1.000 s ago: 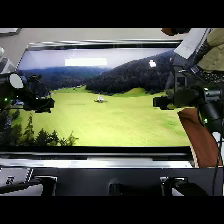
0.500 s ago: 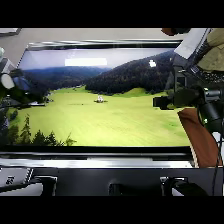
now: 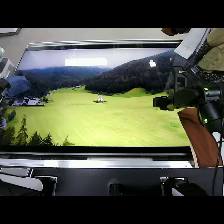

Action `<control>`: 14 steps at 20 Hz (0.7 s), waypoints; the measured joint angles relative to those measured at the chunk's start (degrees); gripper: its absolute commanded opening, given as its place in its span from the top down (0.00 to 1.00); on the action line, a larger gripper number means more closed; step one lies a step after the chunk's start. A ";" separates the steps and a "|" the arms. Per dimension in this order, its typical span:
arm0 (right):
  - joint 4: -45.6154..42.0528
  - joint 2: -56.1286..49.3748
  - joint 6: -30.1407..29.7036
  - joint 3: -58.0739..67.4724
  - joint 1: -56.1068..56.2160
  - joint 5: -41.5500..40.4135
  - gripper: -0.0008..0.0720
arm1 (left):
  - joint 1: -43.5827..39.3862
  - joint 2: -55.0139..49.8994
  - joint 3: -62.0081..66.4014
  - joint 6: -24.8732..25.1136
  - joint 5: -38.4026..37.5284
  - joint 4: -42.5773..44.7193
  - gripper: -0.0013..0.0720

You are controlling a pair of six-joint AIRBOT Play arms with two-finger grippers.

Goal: Fold the clothes and pants, and hang the long-sleeved shirts on hangers.

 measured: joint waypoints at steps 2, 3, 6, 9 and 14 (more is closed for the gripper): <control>-0.02 0.00 0.76 0.00 0.00 -0.09 0.84 | 0.70 -5.68 3.34 -0.20 3.43 -0.07 0.00; -0.02 0.00 1.38 0.00 0.00 -0.11 0.73 | 0.87 -8.22 5.05 -0.22 4.55 -0.09 0.00; -0.13 0.00 2.64 0.00 0.00 -0.17 0.69 | 1.09 -14.69 10.01 -0.44 6.16 -0.70 0.70; -0.11 0.00 3.37 0.00 0.00 0.07 0.69 | 1.09 -17.40 13.68 1.44 4.61 -1.25 0.96; -0.11 0.00 4.81 0.00 0.00 0.74 0.69 | -1.20 -16.26 19.34 12.44 -4.63 -12.37 0.96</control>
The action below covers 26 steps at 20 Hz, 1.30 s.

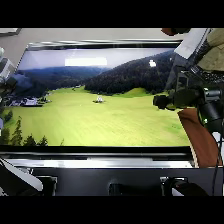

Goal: Fold the clothes and pants, and hang the long-sleeved shirts on hangers.

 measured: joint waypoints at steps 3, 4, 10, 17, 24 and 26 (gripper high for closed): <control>-0.55 0.09 2.54 0.00 0.00 -0.57 0.69 | -5.53 3.45 1.22 6.45 -7.39 -11.58 0.96; -1.29 0.26 3.69 0.00 0.00 -0.83 0.69 | -8.39 5.01 1.46 7.76 -9.75 -14.82 0.96; -12.79 2.54 12.98 0.00 0.02 -4.17 0.61 | -30.69 12.13 1.90 4.92 -20.39 -22.95 0.96; -30.86 4.33 18.84 0.00 0.00 -14.10 0.45 | -58.90 10.80 -1.51 -5.70 -24.02 -22.08 0.96; -31.87 4.44 18.84 0.02 0.00 -15.89 0.16 | -73.42 8.63 -4.11 -18.80 -22.77 -13.84 0.14; -26.64 3.98 17.44 0.02 -0.42 -14.53 0.14 | -72.41 9.92 -4.22 -19.47 -22.86 -12.94 0.14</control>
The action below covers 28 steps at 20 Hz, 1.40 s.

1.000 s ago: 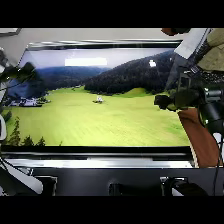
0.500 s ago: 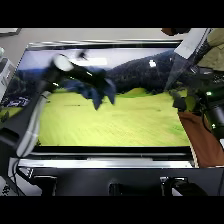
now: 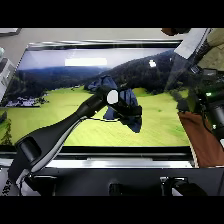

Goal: Fold the clothes and pants, and hang the long-sleeved shirts on hangers.

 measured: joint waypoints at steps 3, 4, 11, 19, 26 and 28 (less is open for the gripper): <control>12.35 -1.49 -4.74 0.42 -5.62 1.11 0.14 | 5.51 4.22 -0.07 2.54 -2.34 0.63 0.14; 17.86 -2.21 -7.17 0.48 -8.98 1.42 0.14 | 8.20 6.12 -0.07 4.35 -3.58 0.79 0.14; 59.65 -16.68 -29.92 -0.81 -24.81 2.34 0.05 | 26.99 14.51 -0.09 15.34 -11.45 1.36 0.14; 71.41 -34.99 -41.94 -1.07 -14.12 3.02 0.12 | 38.34 15.52 -0.11 17.42 -13.57 1.36 0.14; 72.15 -37.46 -43.50 -1.07 -11.17 6.38 0.94 | 43.08 13.49 -3.19 19.87 -12.26 1.20 0.15; 71.43 -35.80 -43.43 -1.07 -12.15 6.12 0.94 | 43.67 11.04 -5.46 22.34 -9.31 -1.33 0.15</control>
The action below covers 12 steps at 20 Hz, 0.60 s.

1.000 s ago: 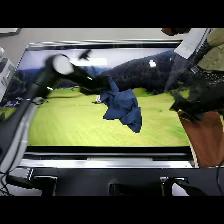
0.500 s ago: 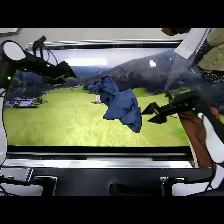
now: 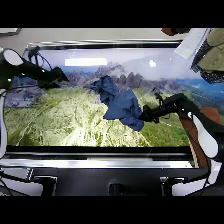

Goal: Fold the clothes and pants, and hang the long-sleeved shirts on hangers.

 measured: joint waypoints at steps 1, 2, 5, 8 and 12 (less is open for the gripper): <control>-0.50 1.03 0.22 0.00 -0.37 -0.37 0.94 | 0.04 -1.53 -0.83 1.38 2.14 -2.05 0.15; -0.92 2.23 0.37 0.00 -0.66 -0.87 0.94 | -0.17 -3.52 -1.51 2.89 4.68 -4.72 0.15; -1.79 5.16 0.94 0.00 -1.09 -2.21 0.94 | -1.84 -9.75 -2.56 6.91 13.16 -12.85 0.16; -2.25 6.47 1.70 0.00 -1.27 -3.72 0.94 | -3.85 -15.21 -2.86 8.83 21.33 -18.53 0.16; -2.47 7.04 1.90 0.00 -1.31 -4.98 0.94 | -5.42 -20.09 -2.62 9.81 29.83 -24.33 0.17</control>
